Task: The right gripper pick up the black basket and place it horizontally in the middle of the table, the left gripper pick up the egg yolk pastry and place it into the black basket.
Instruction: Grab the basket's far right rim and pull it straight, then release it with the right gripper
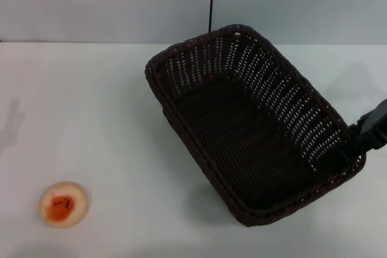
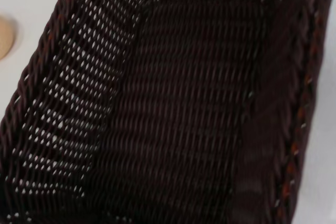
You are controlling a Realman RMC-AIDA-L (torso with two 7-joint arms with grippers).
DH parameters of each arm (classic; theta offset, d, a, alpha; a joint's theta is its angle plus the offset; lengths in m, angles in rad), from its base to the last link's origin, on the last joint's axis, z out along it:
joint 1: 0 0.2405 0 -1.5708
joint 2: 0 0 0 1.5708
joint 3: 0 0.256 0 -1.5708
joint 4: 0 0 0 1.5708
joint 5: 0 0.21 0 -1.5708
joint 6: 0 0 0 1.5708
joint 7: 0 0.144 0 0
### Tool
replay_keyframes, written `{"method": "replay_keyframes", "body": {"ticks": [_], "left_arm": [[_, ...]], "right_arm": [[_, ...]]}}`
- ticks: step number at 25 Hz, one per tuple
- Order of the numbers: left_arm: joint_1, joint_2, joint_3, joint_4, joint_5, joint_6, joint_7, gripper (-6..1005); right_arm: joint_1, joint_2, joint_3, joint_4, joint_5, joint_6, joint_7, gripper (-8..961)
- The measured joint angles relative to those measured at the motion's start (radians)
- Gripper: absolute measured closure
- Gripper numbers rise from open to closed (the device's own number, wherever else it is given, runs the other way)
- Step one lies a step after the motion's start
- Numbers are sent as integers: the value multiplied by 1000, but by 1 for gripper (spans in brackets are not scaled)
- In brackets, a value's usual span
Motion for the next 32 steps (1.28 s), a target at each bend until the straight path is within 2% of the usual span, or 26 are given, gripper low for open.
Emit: {"method": "replay_keyframes", "body": {"ticks": [3,8,22,23,24,26,29,32], "left_arm": [[-1,0,1,0,0,-5,0,190],[-2,0,2,0,0,-8,-4,191],[0,0,3,0,0,-14,-11,192],[1,0,3,0,0,-14,-11,192],[1,0,3,0,0,-14,-11,192],[1,0,3,0,-1,-14,-11,192],[1,0,3,0,-2,-14,-11,193],[1,0,3,0,-3,-14,-11,193]], "right_arm": [[-1,1,-24,7,0,13,0,172],[-2,2,-39,19,1,22,0,339],[-12,1,-26,11,46,9,0,619],[-20,-4,-24,6,77,7,-1,635],[-40,-17,-15,-9,148,4,-1,650],[-48,-24,-9,-14,183,3,-3,679],[-72,-45,36,-15,288,-2,-27,709],[-73,-50,69,-2,320,-8,-55,732]]}}
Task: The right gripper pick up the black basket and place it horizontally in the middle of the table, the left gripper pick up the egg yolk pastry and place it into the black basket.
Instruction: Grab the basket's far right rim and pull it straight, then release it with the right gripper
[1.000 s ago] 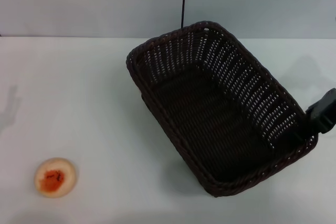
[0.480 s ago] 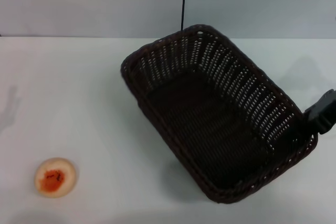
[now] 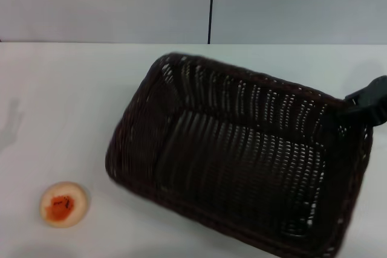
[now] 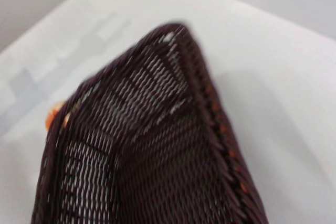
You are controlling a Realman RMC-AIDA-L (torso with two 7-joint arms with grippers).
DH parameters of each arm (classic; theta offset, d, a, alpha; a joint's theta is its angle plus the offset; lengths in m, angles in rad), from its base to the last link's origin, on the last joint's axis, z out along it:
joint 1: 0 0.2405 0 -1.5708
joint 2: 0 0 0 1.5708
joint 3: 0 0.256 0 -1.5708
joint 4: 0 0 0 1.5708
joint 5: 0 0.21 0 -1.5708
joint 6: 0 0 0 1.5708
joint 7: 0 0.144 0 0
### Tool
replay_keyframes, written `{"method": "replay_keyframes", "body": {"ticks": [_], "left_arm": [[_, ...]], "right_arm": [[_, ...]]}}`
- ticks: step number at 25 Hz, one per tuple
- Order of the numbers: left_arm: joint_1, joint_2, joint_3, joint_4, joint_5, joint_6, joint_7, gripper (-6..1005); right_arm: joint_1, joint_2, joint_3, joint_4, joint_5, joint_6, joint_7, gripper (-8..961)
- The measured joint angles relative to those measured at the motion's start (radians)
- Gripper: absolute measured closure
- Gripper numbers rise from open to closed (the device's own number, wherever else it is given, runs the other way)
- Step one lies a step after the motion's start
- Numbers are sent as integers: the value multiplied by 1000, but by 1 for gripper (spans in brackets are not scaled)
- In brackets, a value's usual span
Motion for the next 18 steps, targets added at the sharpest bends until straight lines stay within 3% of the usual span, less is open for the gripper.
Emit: {"method": "replay_keyframes", "body": {"ticks": [5,11,18], "left_arm": [[-5,0,0,0,0,1,0,193],[-5,0,0,0,-1,1,0,194],[-6,0,0,0,1,6,-1,195]], "right_arm": [[0,-5,35,10,36,-8,-44,735],[3,-29,50,45,90,-17,-137,742],[15,-42,108,71,184,-15,-327,749]]}}
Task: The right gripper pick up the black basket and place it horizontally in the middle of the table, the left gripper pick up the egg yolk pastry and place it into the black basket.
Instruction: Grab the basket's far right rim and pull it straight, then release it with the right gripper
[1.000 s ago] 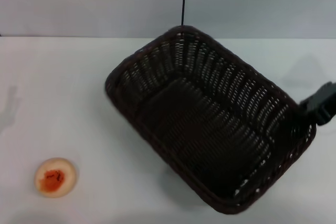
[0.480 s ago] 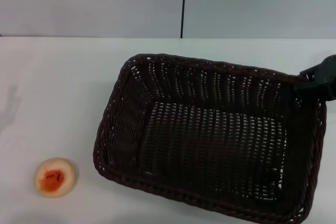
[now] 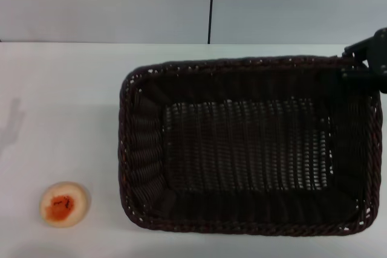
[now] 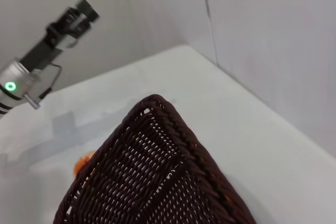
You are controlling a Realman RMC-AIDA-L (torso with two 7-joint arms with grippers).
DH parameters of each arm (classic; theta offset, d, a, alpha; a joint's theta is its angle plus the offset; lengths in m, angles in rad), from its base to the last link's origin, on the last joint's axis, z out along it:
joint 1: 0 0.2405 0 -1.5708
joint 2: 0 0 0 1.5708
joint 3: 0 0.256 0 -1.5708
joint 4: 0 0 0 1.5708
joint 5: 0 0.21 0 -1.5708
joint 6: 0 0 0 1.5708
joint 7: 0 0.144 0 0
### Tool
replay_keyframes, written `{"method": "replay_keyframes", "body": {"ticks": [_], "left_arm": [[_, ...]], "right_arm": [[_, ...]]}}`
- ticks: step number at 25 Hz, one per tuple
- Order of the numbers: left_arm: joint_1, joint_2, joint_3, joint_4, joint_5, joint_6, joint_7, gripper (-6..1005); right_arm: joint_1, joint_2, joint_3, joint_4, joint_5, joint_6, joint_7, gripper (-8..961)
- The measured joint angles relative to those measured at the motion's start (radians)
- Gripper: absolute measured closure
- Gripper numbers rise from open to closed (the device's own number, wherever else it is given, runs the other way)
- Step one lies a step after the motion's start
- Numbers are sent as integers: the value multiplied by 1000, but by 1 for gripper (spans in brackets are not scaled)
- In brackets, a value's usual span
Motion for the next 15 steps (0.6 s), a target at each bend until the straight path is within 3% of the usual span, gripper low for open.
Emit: {"method": "replay_keyframes", "body": {"ticks": [10,15], "left_arm": [[-1,1,0,-11,2,-2,-16,195],[-1,1,3,-11,2,-5,-36,196]], "right_arm": [[2,-8,28,88,28,16,-181,751],[1,-26,90,194,33,23,-292,753]]}}
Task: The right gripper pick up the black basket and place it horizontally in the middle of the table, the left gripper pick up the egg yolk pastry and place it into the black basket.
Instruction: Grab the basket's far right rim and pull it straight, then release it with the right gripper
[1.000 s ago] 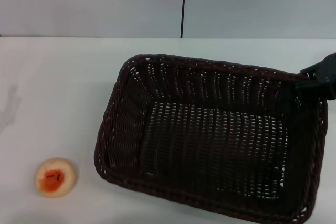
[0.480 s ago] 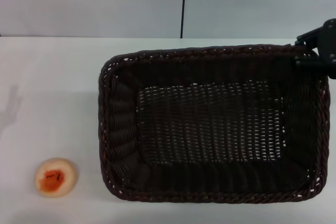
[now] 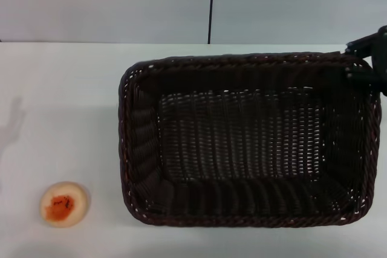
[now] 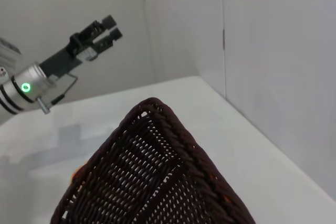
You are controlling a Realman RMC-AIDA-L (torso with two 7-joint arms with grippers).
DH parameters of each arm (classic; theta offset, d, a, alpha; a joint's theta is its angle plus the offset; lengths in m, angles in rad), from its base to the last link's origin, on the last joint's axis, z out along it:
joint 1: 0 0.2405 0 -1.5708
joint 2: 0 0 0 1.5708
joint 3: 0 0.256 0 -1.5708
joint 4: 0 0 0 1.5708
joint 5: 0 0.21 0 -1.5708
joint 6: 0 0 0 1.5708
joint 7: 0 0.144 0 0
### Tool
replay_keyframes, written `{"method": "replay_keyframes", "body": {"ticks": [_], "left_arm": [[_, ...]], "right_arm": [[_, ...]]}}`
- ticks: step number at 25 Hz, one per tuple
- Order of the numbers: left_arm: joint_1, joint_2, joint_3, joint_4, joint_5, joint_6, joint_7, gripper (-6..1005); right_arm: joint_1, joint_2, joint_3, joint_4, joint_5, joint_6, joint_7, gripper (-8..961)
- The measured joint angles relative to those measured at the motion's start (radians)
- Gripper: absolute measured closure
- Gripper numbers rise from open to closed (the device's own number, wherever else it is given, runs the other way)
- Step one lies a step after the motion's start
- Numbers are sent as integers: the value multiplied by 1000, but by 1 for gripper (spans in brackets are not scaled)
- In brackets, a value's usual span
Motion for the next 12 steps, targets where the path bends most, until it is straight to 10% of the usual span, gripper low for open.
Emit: {"method": "replay_keyframes", "body": {"ticks": [12], "left_arm": [[3,-1,25,0,0,-8,-3,197]], "right_arm": [[-2,-8,32,139,2,57,-197,755]]}}
